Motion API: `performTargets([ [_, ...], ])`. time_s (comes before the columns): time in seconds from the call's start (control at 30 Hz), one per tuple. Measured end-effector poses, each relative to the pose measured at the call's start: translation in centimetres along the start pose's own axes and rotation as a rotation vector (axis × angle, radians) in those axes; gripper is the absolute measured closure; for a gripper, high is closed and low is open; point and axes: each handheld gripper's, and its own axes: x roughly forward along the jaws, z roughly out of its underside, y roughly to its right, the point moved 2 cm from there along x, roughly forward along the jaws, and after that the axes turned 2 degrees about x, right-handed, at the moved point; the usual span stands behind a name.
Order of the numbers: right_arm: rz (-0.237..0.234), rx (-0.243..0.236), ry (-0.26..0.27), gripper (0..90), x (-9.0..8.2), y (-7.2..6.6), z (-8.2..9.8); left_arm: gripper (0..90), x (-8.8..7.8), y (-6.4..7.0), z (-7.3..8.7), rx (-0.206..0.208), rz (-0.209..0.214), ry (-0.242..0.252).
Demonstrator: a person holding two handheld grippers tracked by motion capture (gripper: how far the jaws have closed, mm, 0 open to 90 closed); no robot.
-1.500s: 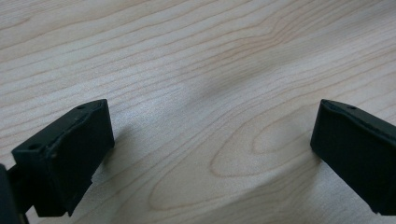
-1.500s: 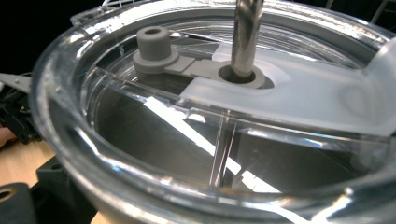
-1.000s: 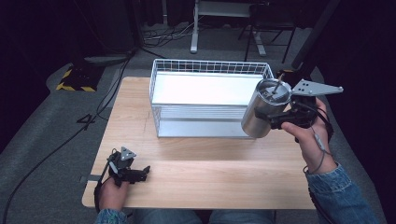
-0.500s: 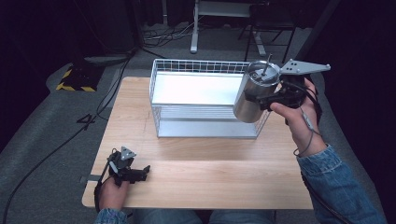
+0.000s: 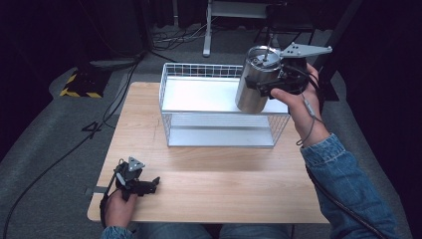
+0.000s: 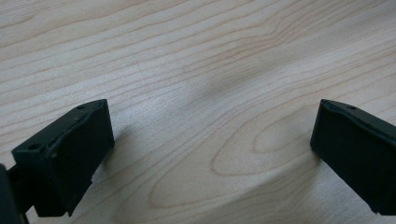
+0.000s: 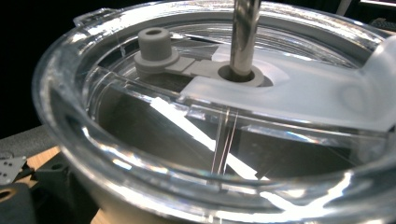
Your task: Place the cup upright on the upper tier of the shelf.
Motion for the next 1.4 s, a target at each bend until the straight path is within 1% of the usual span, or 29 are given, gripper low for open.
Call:
performTargets([
  [0.07, -0.004, 0.000, 0.004, 3.7, 0.5, 0.0, -0.4, 0.0, 0.0, 0.0, 0.0, -0.001, 0.000, 0.000],
  [0.1, -0.004, 0.000, 0.004, 3.7, 0.5, 0.0, -0.4, 0.0, 0.0, 0.0, 0.0, -0.001, 0.000, 0.000],
  [0.13, -0.006, 0.005, 0.014, 3.7, 1.1, 0.0, -0.7, 0.0, 0.0, 0.0, 0.0, -0.001, 0.000, -0.001],
  [0.2, -0.007, 0.009, 0.020, 3.7, 1.5, 0.1, -0.9, 0.0, 0.0, 0.0, 0.0, -0.001, 0.000, -0.002],
  [0.27, 0.002, 0.019, 0.028, 3.7, 2.1, 0.1, -1.1, 0.0, 0.0, 0.0, 0.0, -0.001, -0.001, -0.001],
  [0.37, 0.016, 0.015, 0.025, 3.7, 2.9, 0.2, -1.5, 0.0, 0.0, 0.0, 0.0, -0.001, 0.000, -0.002],
  [0.6, 0.022, 0.009, 0.028, 3.7, 4.7, 0.4, -1.9, 0.0, 0.0, 0.0, -0.1, -0.001, -0.001, -0.003],
  [0.67, 0.028, 0.025, 0.038, 3.7, 5.4, 0.5, -1.9, 0.0, 0.1, 0.0, -0.1, -0.005, 0.000, -0.001],
  [0.77, 0.039, 0.047, 0.035, 3.7, 6.2, 0.9, -1.7, 0.0, 0.1, 0.0, -0.1, -0.002, -0.002, -0.001],
  [0.8, 0.039, 0.047, 0.035, 3.7, 6.2, 0.9, -1.7, 0.0, 0.1, 0.0, -0.1, -0.002, -0.002, -0.001],
  [0.83, 0.041, 0.063, 0.029, 3.7, 6.7, 1.3, -1.5, 0.0, 0.1, 0.0, -0.1, -0.002, -0.003, -0.001],
  [1.07, 0.045, 0.089, 0.034, 3.7, 7.8, 2.2, -0.7, 0.0, 0.1, 0.0, -0.1, -0.002, -0.003, 0.000],
  [1.1, 0.052, 0.097, 0.035, 3.7, 8.0, 2.3, -0.5, 0.0, 0.1, 0.0, -0.1, -0.002, -0.003, -0.001],
  [1.2, 0.060, 0.097, 0.030, 3.7, 8.3, 2.5, -0.2, 0.0, 0.1, 0.0, -0.1, -0.001, -0.003, -0.001],
  [1.4, 0.051, 0.102, 0.016, 3.7, 8.7, 2.8, 0.5, 0.0, 0.1, 0.0, -0.1, -0.002, -0.003, -0.001],
])
